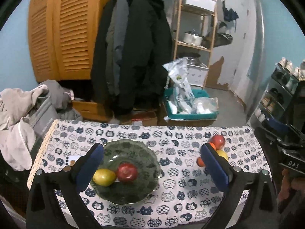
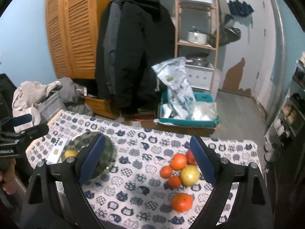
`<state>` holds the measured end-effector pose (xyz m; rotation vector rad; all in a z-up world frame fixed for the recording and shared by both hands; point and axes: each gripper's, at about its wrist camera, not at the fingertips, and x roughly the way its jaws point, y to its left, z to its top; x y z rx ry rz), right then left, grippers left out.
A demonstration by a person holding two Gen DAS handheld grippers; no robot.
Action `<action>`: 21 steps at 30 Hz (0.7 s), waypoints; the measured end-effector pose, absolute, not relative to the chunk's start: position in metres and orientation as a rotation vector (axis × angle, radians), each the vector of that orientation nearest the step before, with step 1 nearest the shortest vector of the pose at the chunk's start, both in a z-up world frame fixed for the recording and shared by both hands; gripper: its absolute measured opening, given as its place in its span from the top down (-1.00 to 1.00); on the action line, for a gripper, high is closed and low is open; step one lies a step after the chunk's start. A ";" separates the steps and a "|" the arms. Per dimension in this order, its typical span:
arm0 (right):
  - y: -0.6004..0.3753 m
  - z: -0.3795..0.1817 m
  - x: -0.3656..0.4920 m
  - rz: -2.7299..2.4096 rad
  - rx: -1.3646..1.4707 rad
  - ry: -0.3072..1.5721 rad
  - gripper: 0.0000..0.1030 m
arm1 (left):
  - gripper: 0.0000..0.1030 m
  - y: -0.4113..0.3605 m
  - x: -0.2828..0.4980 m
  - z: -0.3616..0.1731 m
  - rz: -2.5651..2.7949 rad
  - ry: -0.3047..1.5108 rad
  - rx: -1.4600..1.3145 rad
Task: Organize fruits
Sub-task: 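Raise both open tools out of the bowl and back toward the fruit pile, then move the right tool to the large orange while the left tool moves to another orange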
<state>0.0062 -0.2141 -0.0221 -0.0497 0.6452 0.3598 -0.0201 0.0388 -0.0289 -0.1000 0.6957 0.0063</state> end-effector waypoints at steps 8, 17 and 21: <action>-0.256 -0.033 0.009 0.280 -0.007 0.666 -0.74 | -0.98 0.006 -0.013 -0.035 -0.044 0.722 -0.052; -0.282 -0.055 0.013 0.236 0.010 0.717 -0.74 | -0.98 -0.019 0.000 -0.052 -0.068 0.785 -0.029; -0.287 -0.062 0.011 0.228 -0.004 0.719 -0.74 | -0.98 -0.027 0.007 -0.064 -0.070 0.804 -0.014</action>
